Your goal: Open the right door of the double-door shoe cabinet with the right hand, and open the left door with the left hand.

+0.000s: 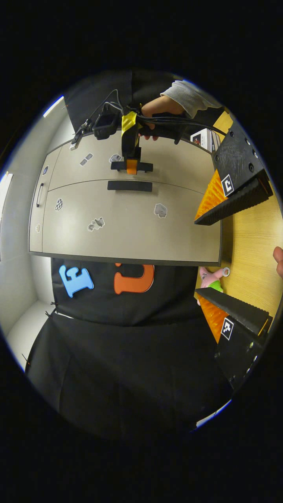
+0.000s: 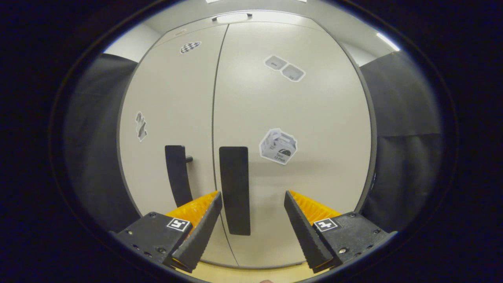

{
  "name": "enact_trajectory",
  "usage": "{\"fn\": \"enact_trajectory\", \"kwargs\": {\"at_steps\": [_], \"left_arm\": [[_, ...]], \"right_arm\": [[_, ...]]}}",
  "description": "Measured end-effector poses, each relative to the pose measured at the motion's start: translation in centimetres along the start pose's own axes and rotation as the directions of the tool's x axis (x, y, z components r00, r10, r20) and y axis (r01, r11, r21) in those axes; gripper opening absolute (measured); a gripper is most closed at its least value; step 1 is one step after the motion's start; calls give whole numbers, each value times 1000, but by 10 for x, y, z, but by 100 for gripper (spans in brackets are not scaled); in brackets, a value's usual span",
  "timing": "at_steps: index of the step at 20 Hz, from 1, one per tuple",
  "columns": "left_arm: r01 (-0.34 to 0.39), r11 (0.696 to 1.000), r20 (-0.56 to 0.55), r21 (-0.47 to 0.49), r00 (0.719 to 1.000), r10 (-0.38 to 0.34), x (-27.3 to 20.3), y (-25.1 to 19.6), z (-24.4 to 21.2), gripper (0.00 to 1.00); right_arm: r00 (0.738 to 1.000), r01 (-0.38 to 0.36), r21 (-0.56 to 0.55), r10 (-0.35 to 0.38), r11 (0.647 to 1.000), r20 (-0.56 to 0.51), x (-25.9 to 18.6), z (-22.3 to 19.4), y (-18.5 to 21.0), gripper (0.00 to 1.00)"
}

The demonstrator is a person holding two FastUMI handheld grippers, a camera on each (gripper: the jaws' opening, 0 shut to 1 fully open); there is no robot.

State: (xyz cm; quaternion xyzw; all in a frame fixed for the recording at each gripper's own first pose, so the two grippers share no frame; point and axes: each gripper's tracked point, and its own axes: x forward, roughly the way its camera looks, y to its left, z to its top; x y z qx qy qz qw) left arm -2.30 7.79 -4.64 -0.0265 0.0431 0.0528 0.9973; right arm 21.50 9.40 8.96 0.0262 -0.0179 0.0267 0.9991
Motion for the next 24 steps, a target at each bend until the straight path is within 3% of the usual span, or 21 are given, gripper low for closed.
{"fn": "enact_trajectory", "kwargs": {"at_steps": [6, 11, 17, 24], "left_arm": [[-2, 1000, 1, 7, 1000, 2, 3, 4, 1, 96], [6, 1000, -5, 5, 1000, -6, 7, 4, -1, 95], [9, 1000, -2, 6, 1000, -9, 8, 4, 0, 95], [18, 1000, -8, 16, 1000, -18, 9, -4, -1, 95]], "right_arm": [[1000, 2, -8, -2, 1000, -17, 11, -7, 5, 77], [1000, 3, -35, -4, 999, -3, 12, -7, 15, 35], [1000, -28, -11, 28, 1000, -14, 5, -8, 16, 28], [997, -72, -4, 72, 997, -16, -33, -10, 7, 26]]}}
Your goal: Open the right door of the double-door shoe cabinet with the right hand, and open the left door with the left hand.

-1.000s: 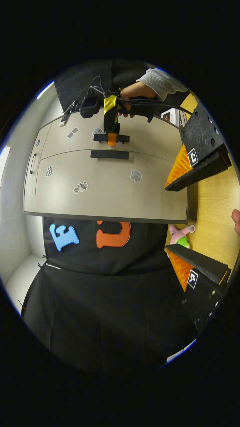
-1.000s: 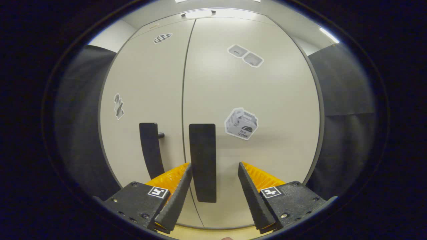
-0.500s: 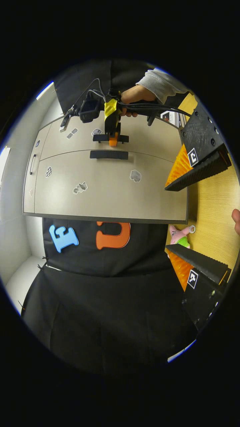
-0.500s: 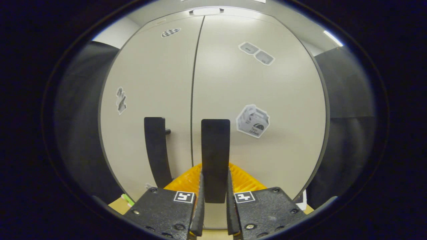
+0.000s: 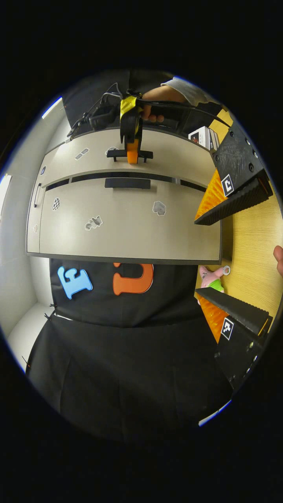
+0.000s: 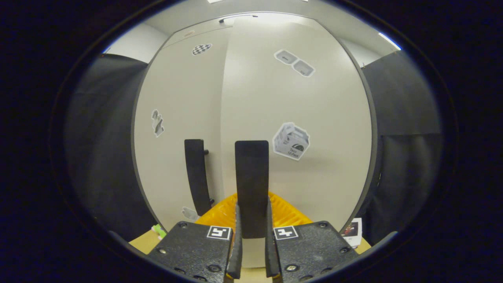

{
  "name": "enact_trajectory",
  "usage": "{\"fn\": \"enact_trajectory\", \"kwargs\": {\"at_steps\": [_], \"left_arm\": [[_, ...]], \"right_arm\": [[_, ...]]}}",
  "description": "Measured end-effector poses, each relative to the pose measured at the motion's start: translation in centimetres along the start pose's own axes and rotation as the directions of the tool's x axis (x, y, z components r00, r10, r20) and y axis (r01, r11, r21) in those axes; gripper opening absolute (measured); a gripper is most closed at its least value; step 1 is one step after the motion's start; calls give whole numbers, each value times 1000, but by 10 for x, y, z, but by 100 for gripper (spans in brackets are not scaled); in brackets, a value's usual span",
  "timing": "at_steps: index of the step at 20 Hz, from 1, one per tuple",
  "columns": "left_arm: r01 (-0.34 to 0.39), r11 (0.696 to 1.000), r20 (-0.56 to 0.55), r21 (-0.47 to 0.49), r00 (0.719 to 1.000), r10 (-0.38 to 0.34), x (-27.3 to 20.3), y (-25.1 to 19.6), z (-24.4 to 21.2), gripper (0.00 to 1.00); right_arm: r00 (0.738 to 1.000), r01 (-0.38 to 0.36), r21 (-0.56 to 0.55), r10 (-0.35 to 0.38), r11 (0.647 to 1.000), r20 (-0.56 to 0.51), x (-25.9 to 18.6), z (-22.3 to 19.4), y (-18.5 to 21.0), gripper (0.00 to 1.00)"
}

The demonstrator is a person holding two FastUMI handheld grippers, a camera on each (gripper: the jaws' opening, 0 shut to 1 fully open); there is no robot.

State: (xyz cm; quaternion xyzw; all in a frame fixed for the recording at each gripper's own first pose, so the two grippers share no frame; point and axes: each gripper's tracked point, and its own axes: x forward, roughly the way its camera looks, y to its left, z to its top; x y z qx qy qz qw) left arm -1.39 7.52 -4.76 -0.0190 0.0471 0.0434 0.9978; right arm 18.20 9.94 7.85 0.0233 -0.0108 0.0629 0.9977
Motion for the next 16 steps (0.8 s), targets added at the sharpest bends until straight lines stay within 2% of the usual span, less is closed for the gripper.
{"fn": "enact_trajectory", "kwargs": {"at_steps": [12, 16], "left_arm": [[0, 1000, 16, 13, 1000, -1, -6, -10, 6, 95], [-2, 1000, 17, 15, 1000, 1, -8, -14, 8, 95]], "right_arm": [[999, -41, -8, 41, 999, -9, -75, -9, -33, 26], [1000, -25, -8, 25, 1000, -4, -98, -10, -51, 24]]}}
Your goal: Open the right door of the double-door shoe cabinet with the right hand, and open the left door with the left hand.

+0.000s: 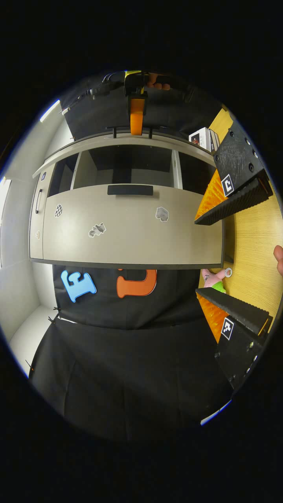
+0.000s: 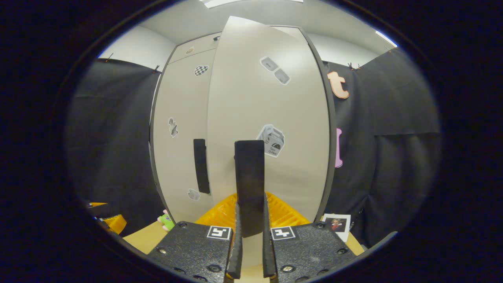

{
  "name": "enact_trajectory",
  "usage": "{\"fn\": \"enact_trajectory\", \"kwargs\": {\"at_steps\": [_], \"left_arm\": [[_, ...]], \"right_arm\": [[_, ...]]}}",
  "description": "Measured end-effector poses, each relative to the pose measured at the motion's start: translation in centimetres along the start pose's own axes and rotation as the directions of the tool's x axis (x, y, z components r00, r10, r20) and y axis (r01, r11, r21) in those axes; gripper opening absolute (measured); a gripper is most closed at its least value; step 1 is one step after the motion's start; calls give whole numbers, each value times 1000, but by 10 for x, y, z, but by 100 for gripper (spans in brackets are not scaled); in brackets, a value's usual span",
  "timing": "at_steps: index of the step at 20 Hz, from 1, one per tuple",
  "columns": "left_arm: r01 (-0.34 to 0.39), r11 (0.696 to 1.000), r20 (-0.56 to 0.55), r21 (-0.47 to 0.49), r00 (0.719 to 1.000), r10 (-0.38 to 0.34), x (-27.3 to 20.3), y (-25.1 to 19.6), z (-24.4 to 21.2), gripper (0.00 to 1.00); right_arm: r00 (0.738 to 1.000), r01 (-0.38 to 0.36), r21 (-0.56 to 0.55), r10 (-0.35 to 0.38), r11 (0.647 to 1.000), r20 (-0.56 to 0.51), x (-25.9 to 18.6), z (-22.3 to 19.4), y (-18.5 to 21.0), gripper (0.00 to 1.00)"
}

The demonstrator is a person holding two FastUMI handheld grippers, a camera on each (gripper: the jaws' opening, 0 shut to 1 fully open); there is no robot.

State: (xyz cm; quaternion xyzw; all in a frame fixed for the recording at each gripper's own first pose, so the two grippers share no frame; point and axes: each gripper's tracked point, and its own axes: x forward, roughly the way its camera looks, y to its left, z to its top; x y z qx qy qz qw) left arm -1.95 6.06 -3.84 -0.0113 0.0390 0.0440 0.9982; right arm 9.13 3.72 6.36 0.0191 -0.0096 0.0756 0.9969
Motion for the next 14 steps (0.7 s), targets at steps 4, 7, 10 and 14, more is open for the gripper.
{"fn": "enact_trajectory", "kwargs": {"at_steps": [4, 7, 10, 14], "left_arm": [[18, 1000, 3, 6, 1000, -18, 1, -12, 2, 95], [39, 999, 10, 2, 999, -39, 1, -25, 3, 95], [60, 998, 4, -5, 998, -60, 0, -34, 0, 95], [78, 997, 4, -5, 997, -78, -2, -43, -1, 95]], "right_arm": [[999, 33, -13, -33, 999, 5, -24, -1, -22, 23], [998, 66, -32, -65, 997, 8, -35, -1, -39, 23], [998, 55, -57, -55, 997, 3, -43, -2, -47, 23], [998, 55, -28, -54, 998, 7, -49, -5, -56, 23]]}}
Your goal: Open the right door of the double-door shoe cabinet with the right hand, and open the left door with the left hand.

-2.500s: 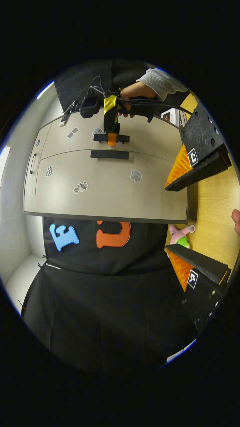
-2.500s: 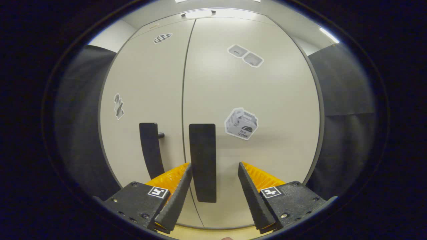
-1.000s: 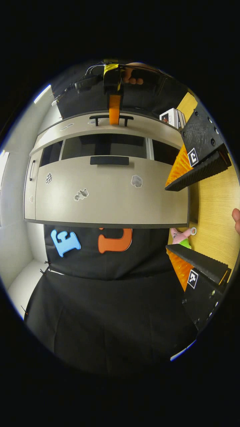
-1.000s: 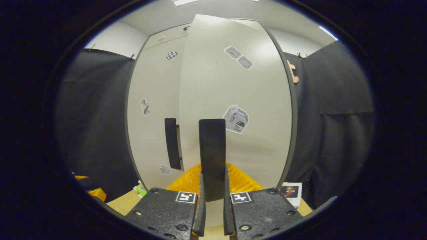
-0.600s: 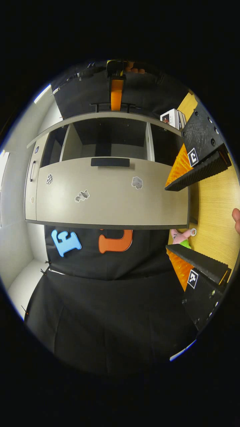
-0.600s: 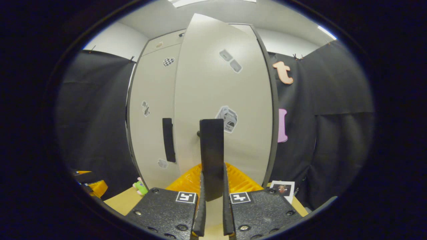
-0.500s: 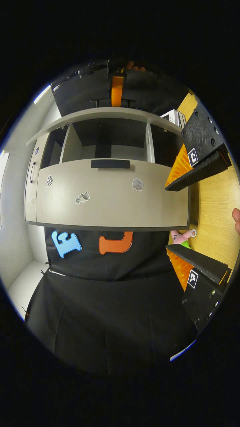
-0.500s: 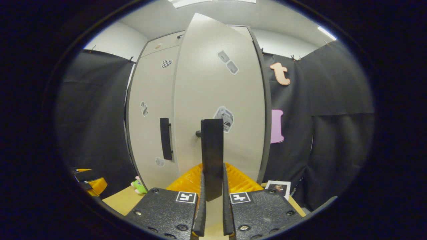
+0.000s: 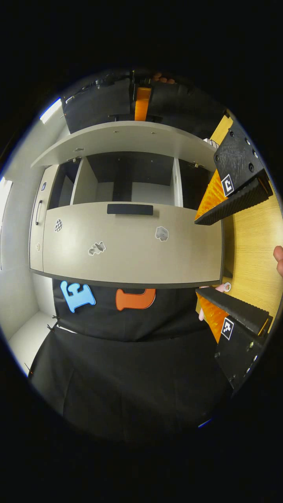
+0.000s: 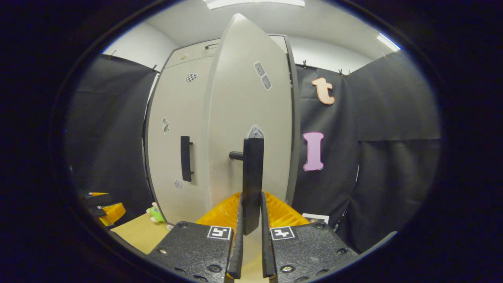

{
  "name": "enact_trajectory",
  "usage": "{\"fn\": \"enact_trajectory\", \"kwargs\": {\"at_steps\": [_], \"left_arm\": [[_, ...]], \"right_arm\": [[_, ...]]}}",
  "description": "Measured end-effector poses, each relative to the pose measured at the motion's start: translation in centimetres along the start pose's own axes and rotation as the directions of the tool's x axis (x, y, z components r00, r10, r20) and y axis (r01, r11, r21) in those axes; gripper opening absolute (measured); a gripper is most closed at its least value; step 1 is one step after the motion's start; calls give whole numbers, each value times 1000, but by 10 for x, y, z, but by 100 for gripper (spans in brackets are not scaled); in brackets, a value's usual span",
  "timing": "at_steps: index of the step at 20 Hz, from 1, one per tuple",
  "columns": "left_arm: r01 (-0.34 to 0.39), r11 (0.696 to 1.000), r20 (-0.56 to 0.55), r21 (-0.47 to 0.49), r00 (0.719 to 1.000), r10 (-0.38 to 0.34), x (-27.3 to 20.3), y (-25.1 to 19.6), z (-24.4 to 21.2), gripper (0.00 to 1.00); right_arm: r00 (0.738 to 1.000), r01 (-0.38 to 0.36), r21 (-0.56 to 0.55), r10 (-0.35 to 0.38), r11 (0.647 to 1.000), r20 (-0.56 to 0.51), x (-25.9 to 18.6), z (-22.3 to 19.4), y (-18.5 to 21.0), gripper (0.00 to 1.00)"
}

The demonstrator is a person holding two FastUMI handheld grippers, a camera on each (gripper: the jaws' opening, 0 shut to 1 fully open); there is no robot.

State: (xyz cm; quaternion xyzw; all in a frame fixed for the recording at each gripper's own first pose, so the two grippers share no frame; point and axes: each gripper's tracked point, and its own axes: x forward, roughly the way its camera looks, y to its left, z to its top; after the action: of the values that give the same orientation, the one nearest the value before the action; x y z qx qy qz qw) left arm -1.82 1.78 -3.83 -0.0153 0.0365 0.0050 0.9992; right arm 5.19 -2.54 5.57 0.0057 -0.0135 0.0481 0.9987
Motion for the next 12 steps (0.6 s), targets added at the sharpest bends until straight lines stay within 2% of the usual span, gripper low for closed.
{"fn": "enact_trajectory", "kwargs": {"at_steps": [4, 11, 12], "left_arm": [[0, 1000, 4, -3, 1000, 0, 2, -3, 0, 95], [35, 999, -5, -2, 999, -35, 8, -23, -2, 95], [42, 999, -7, -1, 999, -42, 9, -27, -2, 95]], "right_arm": [[1000, 15, 2, -15, 1000, -11, -4, -5, -8, 25], [994, 110, 2, -109, 994, -31, -10, -12, -54, 19], [989, 141, -2, -141, 990, -36, -8, -15, -67, 18]]}}
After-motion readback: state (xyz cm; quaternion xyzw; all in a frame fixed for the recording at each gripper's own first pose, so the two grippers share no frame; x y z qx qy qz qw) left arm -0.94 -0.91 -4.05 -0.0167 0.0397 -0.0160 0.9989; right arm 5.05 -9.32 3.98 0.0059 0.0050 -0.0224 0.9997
